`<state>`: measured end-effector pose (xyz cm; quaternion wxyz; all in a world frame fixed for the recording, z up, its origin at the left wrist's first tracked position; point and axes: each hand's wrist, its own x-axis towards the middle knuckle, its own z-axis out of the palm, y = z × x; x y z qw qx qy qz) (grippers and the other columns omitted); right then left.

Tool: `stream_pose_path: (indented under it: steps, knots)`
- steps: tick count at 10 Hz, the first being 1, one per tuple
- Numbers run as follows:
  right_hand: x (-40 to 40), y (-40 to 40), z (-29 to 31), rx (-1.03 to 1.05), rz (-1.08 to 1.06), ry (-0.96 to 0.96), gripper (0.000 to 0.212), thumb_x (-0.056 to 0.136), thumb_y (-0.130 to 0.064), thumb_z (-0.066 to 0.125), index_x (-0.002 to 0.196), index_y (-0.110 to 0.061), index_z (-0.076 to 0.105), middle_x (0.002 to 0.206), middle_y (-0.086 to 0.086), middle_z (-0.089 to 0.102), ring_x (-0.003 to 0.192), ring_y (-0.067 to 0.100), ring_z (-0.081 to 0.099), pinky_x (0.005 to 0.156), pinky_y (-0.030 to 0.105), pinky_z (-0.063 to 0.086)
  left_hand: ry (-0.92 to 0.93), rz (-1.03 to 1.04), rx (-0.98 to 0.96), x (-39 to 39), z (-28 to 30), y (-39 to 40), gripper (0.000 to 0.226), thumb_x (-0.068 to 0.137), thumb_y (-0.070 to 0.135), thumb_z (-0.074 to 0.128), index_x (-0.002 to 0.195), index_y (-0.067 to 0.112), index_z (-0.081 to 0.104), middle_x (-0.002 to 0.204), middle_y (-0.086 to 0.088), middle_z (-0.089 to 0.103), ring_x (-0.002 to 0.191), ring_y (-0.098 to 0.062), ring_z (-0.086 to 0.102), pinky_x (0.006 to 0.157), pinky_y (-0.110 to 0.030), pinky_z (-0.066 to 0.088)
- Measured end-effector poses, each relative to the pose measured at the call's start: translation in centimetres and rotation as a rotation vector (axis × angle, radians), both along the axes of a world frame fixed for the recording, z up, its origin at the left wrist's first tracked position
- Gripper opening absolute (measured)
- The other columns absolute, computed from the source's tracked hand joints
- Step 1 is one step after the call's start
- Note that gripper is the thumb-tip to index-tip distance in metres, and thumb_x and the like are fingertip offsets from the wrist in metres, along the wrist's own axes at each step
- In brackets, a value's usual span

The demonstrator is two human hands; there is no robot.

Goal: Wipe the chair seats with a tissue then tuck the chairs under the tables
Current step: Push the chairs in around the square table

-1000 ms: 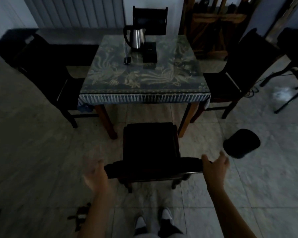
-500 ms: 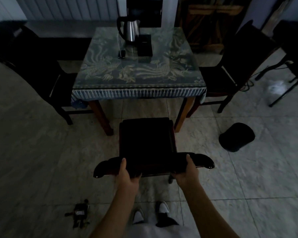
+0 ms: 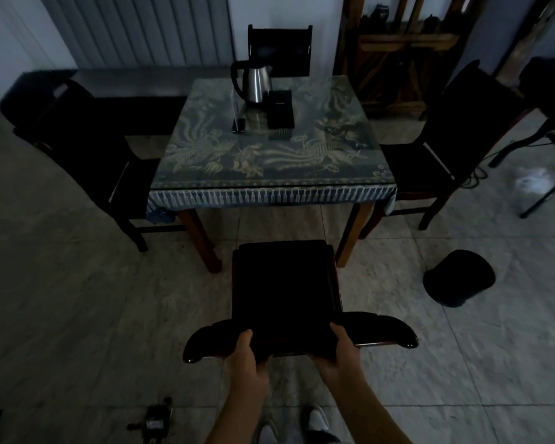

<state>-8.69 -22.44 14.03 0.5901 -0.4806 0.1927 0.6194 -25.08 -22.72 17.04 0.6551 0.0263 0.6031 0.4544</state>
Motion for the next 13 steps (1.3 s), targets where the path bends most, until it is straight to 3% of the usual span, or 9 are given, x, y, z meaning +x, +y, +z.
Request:
stream_pose_path:
  steps: [1, 2, 4, 5, 6, 7, 9, 11, 13]
  knots:
    - [0.0, 0.4, -0.3, 0.005, -0.016, 0.005, 0.036, 0.088, -0.01, 0.062, 0.123, -0.007, 0.057, 0.088, 0.017, 0.074, 0.076, 0.034, 0.072, 0.065, 0.05, 0.058, -0.016, 0.099, 0.139, 0.6, 0.5, 0.5, 0.042, 0.085, 0.038, 0.06, 0.12, 0.018, 0.054, 0.122, -0.023, 0.061, 0.107, -0.039, 0.06, 0.092, -0.052, 0.05]
    - [0.2, 1.1, -0.5, 0.035, -0.026, 0.005, 0.03, 0.089, -0.007, 0.061, 0.119, -0.008, 0.058, 0.083, 0.015, 0.075, 0.071, 0.032, 0.073, 0.061, 0.047, 0.058, -0.014, 0.186, 0.019, 0.4, 0.4, 2.5, 0.039, 0.095, 0.015, 0.057, 0.133, 0.011, 0.052, 0.124, -0.017, 0.06, 0.099, -0.031, 0.059, 0.077, -0.044, 0.048]
    - [-1.2, 2.6, -0.8, 0.073, -0.062, 0.006, 0.039, 0.09, -0.002, 0.057, 0.127, -0.009, 0.052, 0.109, 0.018, 0.065, 0.088, 0.034, 0.065, 0.062, 0.046, 0.059, 0.16, -0.047, 0.2, -1.5, 0.0, 1.9, 0.064, 0.077, 0.043, 0.067, 0.13, 0.011, 0.051, 0.127, -0.018, 0.057, 0.118, -0.035, 0.057, 0.098, -0.051, 0.05]
    - [-1.7, 3.8, -0.8, 0.061, -0.072, 0.008, 0.03, 0.089, -0.002, 0.059, 0.116, -0.014, 0.054, 0.104, 0.017, 0.066, 0.087, 0.034, 0.066, 0.062, 0.049, 0.06, 0.03, 0.182, 0.012, -1.5, -0.6, 5.4, 0.039, 0.091, 0.019, 0.063, 0.127, 0.014, 0.051, 0.122, -0.013, 0.058, 0.109, -0.031, 0.057, 0.088, -0.046, 0.047]
    - [-1.7, 5.1, -1.1, 0.047, -0.092, 0.008, 0.038, 0.088, -0.002, 0.061, 0.121, -0.015, 0.051, 0.107, 0.018, 0.065, 0.085, 0.035, 0.067, 0.063, 0.054, 0.059, -0.021, 0.234, -0.051, -1.2, -1.0, 7.6, 0.039, 0.094, 0.011, 0.059, 0.132, 0.008, 0.05, 0.127, -0.017, 0.058, 0.118, -0.036, 0.055, 0.09, -0.048, 0.047]
    - [-1.7, 6.5, -1.1, 0.038, -0.107, 0.009, 0.04, 0.086, -0.003, 0.063, 0.121, -0.018, 0.05, 0.114, 0.02, 0.063, 0.077, 0.035, 0.073, 0.06, 0.05, 0.058, -0.181, 0.273, 0.104, -1.4, -0.3, 7.2, 0.046, 0.094, 0.03, 0.06, 0.132, 0.006, 0.049, 0.127, -0.015, 0.059, 0.119, -0.032, 0.059, 0.095, -0.043, 0.052]
    - [-1.3, 10.0, -1.1, 0.043, -0.11, -0.001, 0.06, 0.084, -0.003, 0.066, 0.136, -0.018, 0.04, 0.118, 0.022, 0.06, 0.079, 0.037, 0.073, 0.064, 0.049, 0.058, 0.038, 0.209, 0.025, -0.6, -0.3, 12.1, 0.036, 0.091, 0.023, 0.063, 0.122, 0.014, 0.048, 0.12, -0.01, 0.057, 0.106, -0.027, 0.057, 0.092, -0.047, 0.049]
    - [-0.8, 13.9, -0.8, 0.077, -0.09, -0.059, 0.046, 0.09, -0.004, 0.061, 0.133, -0.008, 0.045, 0.115, 0.021, 0.063, 0.092, 0.035, 0.066, 0.062, 0.045, 0.058, 0.018, 0.236, 0.014, 0.0, -1.0, 16.3, 0.034, 0.093, 0.017, 0.061, 0.123, 0.016, 0.044, 0.123, -0.014, 0.055, 0.114, -0.036, 0.056, 0.096, -0.053, 0.048]
    - [-0.3, 17.3, -0.6, 0.112, -0.054, -0.069, 0.047, 0.092, -0.003, 0.058, 0.136, -0.008, 0.043, 0.119, 0.019, 0.06, 0.1, 0.037, 0.063, 0.074, 0.053, 0.054, -0.016, 0.249, -0.063, 0.2, -1.6, 20.5, 0.046, 0.091, 0.012, 0.065, 0.131, 0.012, 0.044, 0.121, -0.014, 0.055, 0.109, -0.034, 0.056, 0.082, -0.049, 0.05]
